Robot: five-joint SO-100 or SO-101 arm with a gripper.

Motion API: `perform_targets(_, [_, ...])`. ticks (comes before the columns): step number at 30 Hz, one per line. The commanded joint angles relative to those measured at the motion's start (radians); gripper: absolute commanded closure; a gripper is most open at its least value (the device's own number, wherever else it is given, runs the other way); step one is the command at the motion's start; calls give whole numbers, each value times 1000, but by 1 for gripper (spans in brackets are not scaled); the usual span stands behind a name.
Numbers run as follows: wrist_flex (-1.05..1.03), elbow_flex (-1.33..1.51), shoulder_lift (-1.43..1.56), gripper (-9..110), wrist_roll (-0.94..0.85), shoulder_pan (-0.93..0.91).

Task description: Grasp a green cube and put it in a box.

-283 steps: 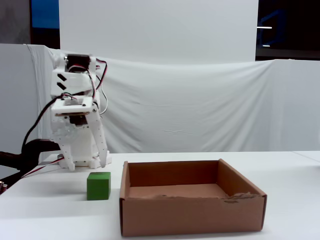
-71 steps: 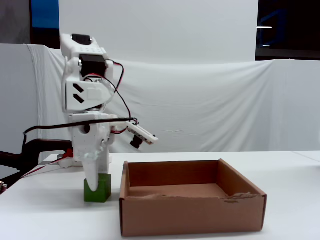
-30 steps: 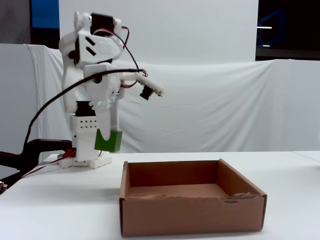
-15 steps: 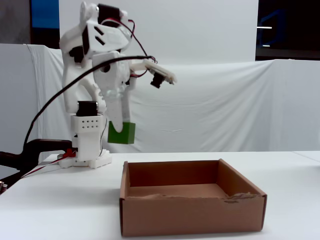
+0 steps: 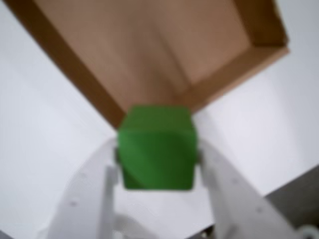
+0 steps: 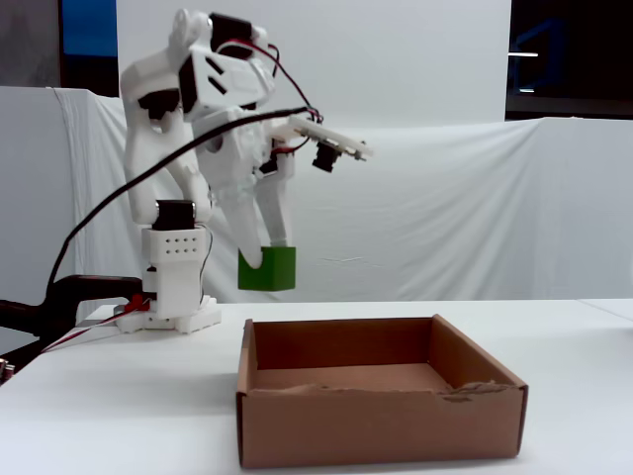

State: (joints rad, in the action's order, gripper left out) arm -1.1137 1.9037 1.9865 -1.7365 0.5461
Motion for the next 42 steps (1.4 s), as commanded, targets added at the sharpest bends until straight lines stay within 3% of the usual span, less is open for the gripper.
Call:
perform_targets(1, [23,-2,3,87,31,6])
perform_targets(18, [186,8,-112,88,129,52])
perform_targets(42, [356,112,-213,87,132,97])
